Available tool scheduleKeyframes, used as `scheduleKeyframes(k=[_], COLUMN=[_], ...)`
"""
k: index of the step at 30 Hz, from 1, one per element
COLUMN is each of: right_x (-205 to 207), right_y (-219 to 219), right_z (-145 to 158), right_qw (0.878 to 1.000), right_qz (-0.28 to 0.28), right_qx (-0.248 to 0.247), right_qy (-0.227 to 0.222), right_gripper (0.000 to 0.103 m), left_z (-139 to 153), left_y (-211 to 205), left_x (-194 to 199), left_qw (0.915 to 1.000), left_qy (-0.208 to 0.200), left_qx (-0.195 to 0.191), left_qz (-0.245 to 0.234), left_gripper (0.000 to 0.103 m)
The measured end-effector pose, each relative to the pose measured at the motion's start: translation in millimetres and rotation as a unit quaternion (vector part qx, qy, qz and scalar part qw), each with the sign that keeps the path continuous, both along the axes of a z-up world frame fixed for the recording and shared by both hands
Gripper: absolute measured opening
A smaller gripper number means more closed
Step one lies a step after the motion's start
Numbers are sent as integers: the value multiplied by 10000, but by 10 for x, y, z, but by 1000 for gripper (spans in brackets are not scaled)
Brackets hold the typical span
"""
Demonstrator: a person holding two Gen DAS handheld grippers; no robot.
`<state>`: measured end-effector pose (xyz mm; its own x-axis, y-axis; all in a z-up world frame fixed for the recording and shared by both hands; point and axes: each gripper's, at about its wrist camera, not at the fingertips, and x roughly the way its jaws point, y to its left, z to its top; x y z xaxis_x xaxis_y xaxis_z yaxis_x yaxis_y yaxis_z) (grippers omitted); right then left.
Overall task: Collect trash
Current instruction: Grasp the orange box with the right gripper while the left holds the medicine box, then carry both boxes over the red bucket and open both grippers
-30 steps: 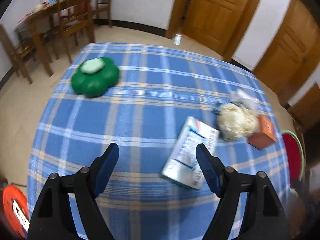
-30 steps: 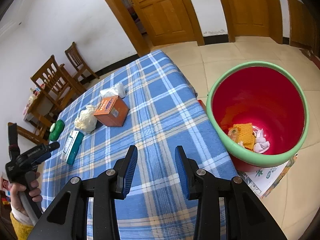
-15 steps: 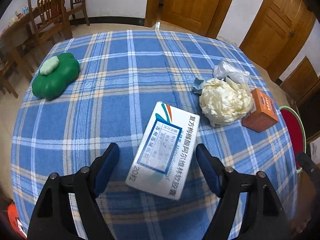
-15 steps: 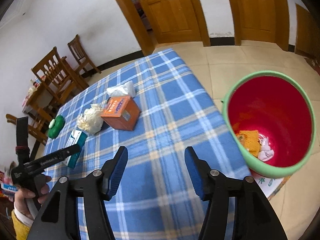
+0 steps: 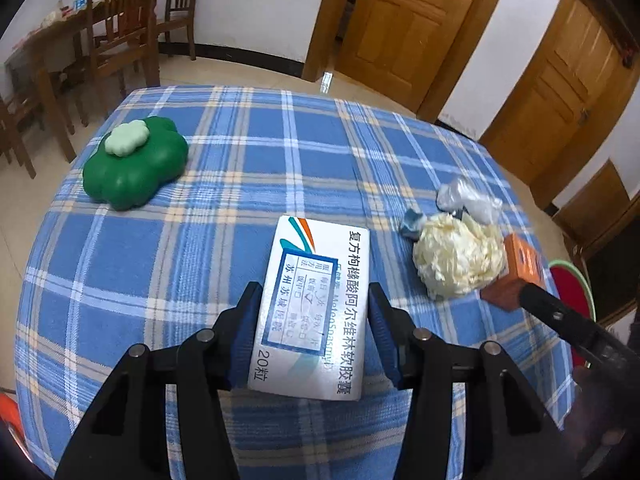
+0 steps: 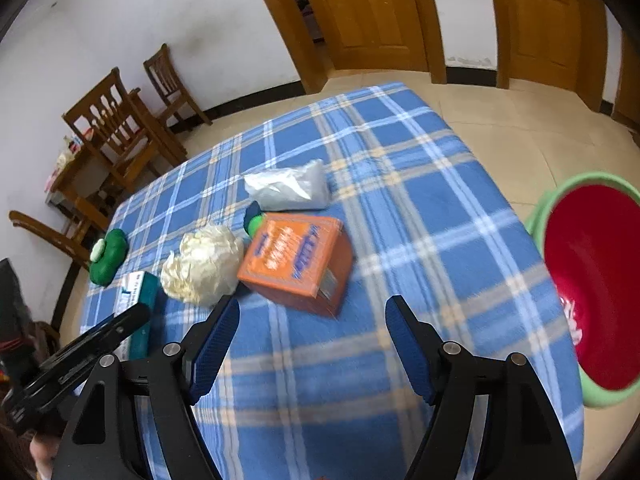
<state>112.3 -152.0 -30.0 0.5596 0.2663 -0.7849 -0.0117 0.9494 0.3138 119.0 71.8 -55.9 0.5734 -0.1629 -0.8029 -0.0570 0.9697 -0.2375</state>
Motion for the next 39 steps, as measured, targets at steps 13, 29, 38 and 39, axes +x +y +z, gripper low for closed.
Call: scheduleKeyframes(k=[13, 29, 38, 39], right_x=[218, -470, -823, -861], right_y=[82, -662, -1429, -1526], right_z=[-115, 154, 186, 172], right_qw=[9996, 9979, 9874, 9857], right_qz=[119, -538, -1524, -1635], right_qx=[-236, 72, 69, 75], right_qy=[-58, -349, -415, -401], right_gripper=[64, 64, 64, 64], left_z=[19, 372, 462, 466], left_y=[-13, -625, -1264, -1328], left_x=[-43, -216, -217, -210], left_qw=[9998, 9964, 9892, 9884], left_qy=[-43, -352, -357, -350], left_qx=[-194, -312, -332, -324], left_qz=[23, -702, -1382, -1443], left_gripper=[53, 53, 53, 53])
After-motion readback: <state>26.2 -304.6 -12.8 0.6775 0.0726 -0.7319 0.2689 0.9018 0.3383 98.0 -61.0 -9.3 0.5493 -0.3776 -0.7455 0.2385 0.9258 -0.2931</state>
